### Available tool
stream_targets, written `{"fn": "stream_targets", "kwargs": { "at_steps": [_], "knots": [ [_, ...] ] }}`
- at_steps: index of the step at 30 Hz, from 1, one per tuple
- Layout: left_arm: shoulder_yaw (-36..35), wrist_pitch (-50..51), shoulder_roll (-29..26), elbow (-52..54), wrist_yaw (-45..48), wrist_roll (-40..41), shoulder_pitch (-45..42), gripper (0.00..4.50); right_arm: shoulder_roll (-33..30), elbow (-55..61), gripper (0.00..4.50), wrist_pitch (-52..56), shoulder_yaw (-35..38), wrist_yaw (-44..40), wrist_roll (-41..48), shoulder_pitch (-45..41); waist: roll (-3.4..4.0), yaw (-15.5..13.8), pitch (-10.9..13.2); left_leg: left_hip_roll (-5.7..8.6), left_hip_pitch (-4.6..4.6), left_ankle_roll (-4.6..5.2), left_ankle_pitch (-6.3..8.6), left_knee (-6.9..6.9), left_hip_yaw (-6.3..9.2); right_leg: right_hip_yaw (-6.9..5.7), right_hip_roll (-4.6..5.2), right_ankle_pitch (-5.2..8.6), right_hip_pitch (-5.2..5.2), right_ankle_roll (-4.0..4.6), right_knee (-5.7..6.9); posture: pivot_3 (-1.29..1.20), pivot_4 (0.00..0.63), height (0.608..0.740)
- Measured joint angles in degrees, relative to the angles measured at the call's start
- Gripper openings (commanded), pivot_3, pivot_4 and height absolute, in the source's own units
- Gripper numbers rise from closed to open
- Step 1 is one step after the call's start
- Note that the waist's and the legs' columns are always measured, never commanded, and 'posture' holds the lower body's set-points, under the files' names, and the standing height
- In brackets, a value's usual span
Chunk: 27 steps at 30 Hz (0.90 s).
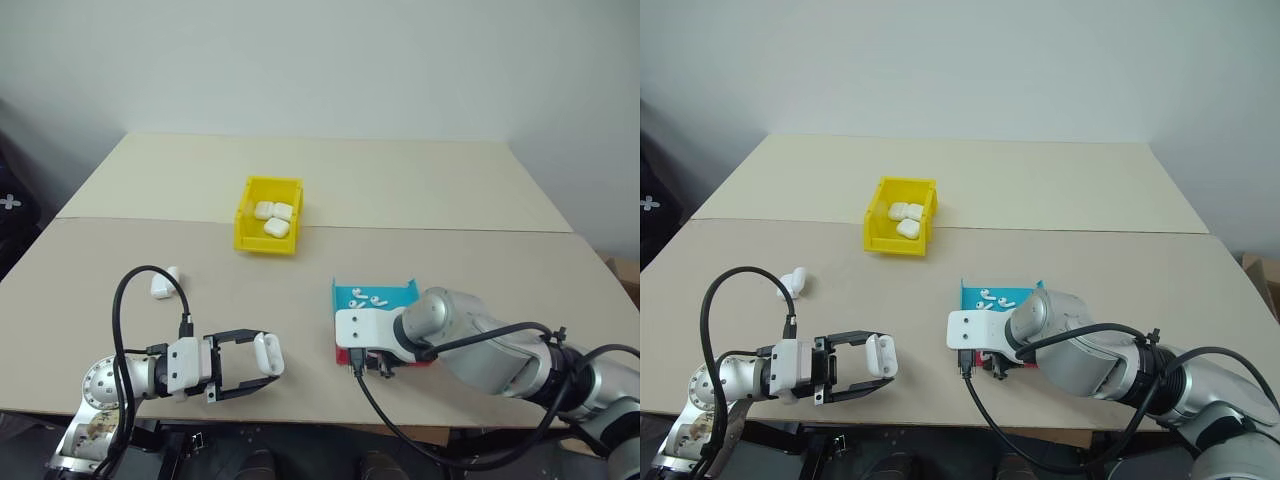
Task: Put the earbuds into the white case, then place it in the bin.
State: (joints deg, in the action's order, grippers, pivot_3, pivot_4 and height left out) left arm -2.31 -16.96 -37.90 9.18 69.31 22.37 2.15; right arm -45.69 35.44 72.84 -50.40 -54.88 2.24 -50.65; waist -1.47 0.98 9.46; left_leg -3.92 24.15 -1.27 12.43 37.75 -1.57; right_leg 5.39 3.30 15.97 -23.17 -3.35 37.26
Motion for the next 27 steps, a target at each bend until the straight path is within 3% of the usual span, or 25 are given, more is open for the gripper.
{"fn": "stream_targets", "kwargs": {
  "at_steps": [1,15,18,27],
  "knots": [
    [0.0,0.0,0.0,0.0,-0.1,0.0,0.1,2.77,0.0,0.0,1.67,0.0,0.0,0.0,0.2,0.0,0.00,0.0,0.0,0.00,0.00,0.00,0.00,0.00,0.00,0.00,0.00,0.00,0.00,0.00,0.00,0.00,0.150,0.740],
    [0.0,0.0,-0.1,0.3,-0.7,-0.3,0.2,2.77,-0.4,0.1,1.67,-0.3,-0.5,0.4,0.3,0.0,0.00,0.0,0.0,0.00,0.00,0.00,0.00,0.00,0.00,0.00,0.00,0.00,0.00,0.00,0.00,0.00,0.150,0.740],
    [0.0,0.0,-0.1,0.3,-0.9,-0.5,0.2,2.77,-0.6,0.1,1.11,-0.7,-0.6,0.3,0.3,0.0,0.00,0.0,0.0,0.00,0.00,0.00,0.00,0.00,0.00,0.00,0.00,0.00,0.00,0.00,0.00,0.00,0.150,0.740],
    [0.0,0.0,-0.1,0.4,-1.1,-0.8,0.3,2.77,-1.1,0.1,1.11,-2.1,-0.7,0.3,0.3,0.0,0.00,0.0,0.0,0.00,0.00,0.00,0.00,0.00,0.00,0.00,0.00,0.00,0.00,0.00,0.00,0.00,0.150,0.740]
  ]
}}
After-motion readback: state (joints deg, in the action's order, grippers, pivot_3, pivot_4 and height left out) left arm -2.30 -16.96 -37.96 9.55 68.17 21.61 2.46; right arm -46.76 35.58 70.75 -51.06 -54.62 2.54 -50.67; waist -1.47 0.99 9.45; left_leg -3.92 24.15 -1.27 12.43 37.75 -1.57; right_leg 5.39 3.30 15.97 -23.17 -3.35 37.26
